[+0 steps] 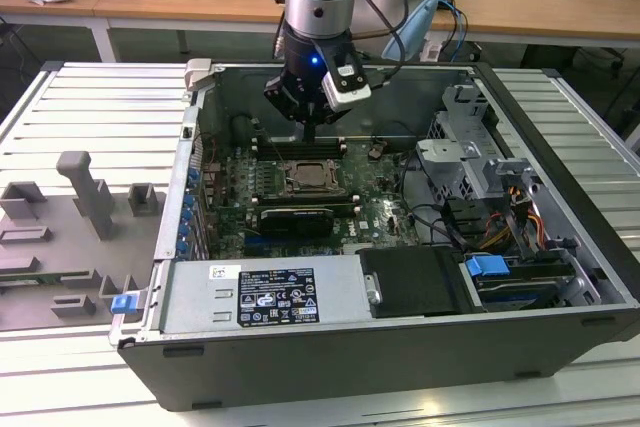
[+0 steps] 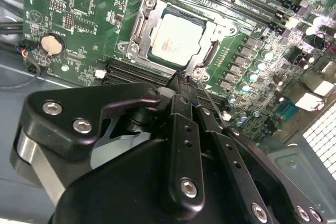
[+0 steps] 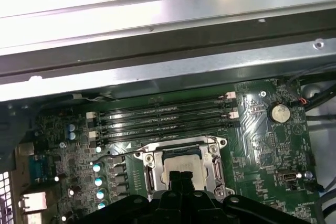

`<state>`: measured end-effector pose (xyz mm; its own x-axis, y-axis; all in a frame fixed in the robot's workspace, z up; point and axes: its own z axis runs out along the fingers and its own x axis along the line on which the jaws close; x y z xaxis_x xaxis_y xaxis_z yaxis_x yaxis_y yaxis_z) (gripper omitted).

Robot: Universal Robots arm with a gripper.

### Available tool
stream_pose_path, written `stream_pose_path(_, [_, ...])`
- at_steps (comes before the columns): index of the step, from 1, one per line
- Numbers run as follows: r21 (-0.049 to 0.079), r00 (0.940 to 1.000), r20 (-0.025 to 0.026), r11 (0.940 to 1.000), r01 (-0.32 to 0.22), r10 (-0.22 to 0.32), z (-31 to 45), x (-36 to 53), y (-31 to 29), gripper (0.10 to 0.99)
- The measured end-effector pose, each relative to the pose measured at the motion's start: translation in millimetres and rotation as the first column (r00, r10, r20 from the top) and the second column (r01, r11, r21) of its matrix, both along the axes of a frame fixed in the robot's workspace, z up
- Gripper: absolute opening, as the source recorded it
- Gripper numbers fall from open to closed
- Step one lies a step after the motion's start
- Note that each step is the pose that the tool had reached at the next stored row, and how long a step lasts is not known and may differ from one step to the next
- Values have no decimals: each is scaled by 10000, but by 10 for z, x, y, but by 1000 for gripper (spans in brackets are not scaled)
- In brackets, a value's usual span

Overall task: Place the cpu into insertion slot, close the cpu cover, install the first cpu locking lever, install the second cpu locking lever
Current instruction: 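Install the first cpu locking lever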

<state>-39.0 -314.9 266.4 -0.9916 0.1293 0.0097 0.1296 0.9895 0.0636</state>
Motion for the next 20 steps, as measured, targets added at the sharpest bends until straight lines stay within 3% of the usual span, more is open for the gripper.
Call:
stream_pose_path(10, [0, 9978, 1, 9978, -667, 667, 0, 0, 0, 106])
stream_pose_path(20, [0, 9902, 0, 9902, -1395, 1395, 0, 0, 0, 106])
